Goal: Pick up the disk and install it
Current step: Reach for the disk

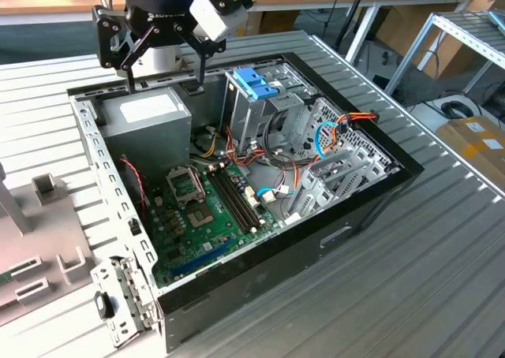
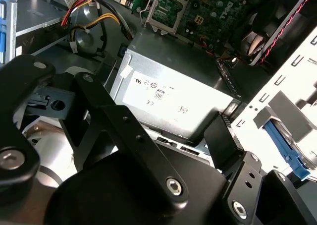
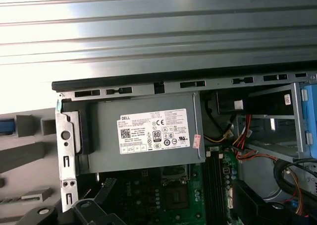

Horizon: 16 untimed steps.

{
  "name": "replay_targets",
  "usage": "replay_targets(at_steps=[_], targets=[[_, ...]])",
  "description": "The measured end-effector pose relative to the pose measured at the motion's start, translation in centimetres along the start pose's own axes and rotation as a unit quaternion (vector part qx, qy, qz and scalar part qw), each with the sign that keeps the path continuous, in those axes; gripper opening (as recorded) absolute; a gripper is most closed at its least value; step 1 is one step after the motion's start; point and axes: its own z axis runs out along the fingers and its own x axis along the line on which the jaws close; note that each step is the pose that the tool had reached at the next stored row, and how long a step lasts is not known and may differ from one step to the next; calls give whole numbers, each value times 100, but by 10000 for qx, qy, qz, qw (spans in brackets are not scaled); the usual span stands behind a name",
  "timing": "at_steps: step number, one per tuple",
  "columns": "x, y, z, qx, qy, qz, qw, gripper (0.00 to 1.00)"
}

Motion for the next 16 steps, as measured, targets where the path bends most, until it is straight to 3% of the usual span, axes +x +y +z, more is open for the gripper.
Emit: replay_targets(at_steps=[16], targets=[[35, -3, -1, 0, 0, 0, 10000, 99]])
